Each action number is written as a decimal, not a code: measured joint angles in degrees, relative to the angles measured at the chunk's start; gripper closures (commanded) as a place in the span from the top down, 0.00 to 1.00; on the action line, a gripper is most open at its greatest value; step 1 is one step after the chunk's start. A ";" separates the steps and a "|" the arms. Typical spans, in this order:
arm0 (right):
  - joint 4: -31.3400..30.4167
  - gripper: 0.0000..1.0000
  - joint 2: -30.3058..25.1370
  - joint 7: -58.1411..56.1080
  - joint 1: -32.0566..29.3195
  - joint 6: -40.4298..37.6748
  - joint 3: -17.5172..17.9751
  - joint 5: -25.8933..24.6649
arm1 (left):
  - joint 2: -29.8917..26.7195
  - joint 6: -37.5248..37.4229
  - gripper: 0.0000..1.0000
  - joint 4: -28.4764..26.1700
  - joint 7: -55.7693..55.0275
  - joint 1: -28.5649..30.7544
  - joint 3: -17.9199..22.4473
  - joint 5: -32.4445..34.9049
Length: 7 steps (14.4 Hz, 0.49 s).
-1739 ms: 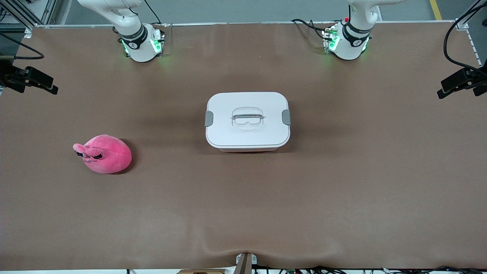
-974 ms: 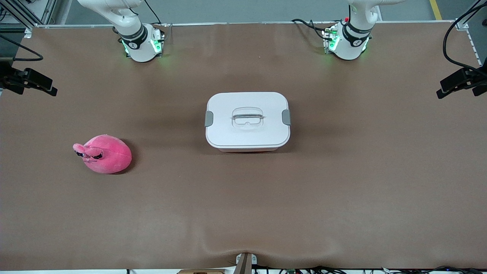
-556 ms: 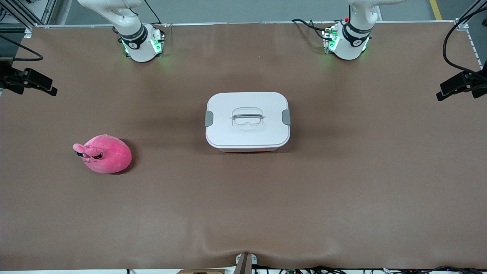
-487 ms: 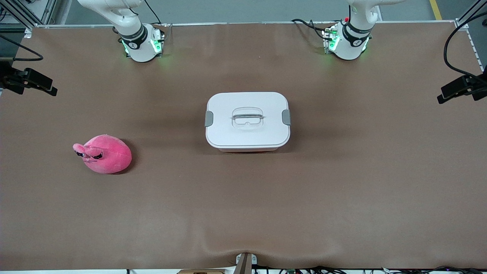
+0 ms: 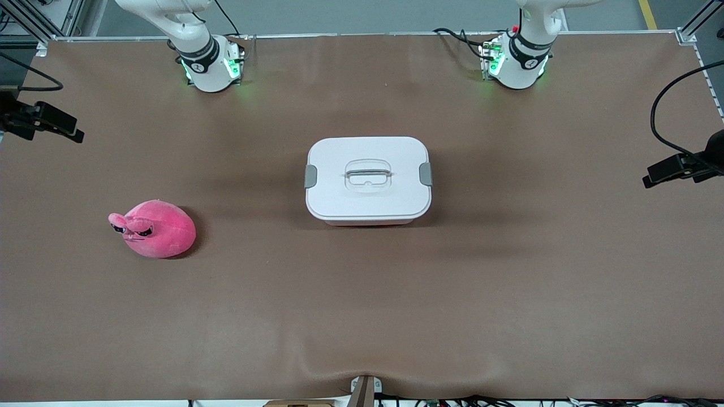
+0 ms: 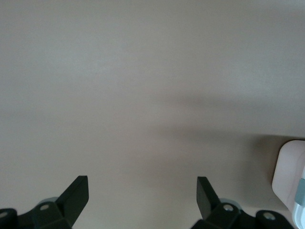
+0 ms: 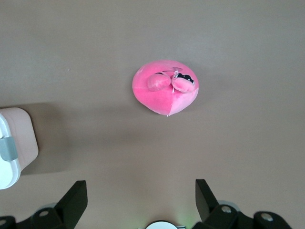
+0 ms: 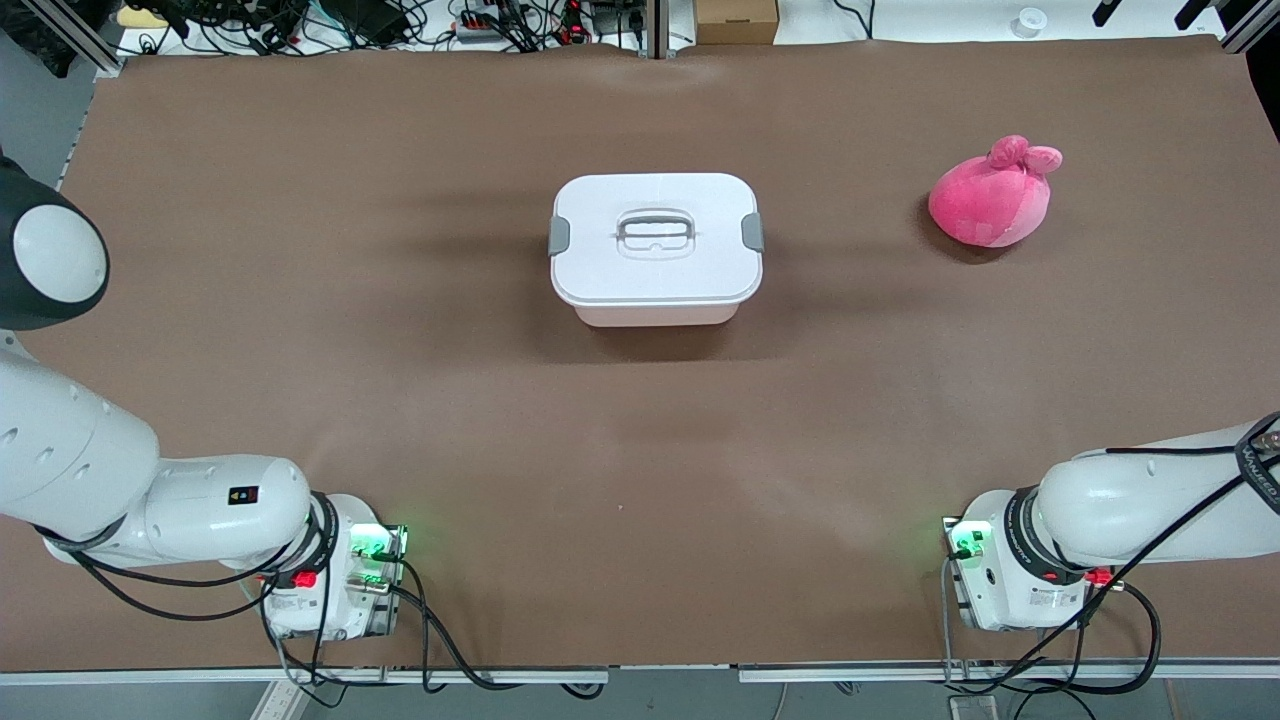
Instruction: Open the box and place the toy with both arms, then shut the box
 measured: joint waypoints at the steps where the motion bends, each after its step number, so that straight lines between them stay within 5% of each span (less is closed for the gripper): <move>1: 0.01 1.00 0.14 -0.03 -0.91 0.07 -0.06 0.05 | 0.21 0.00 1.00 0.02 0.00 0.00 0.01 0.00; 7: 0.93 1.00 7.53 -0.14 -2.08 4.38 0.13 0.09 | 3.63 1.99 1.00 0.03 -0.02 0.96 0.09 0.00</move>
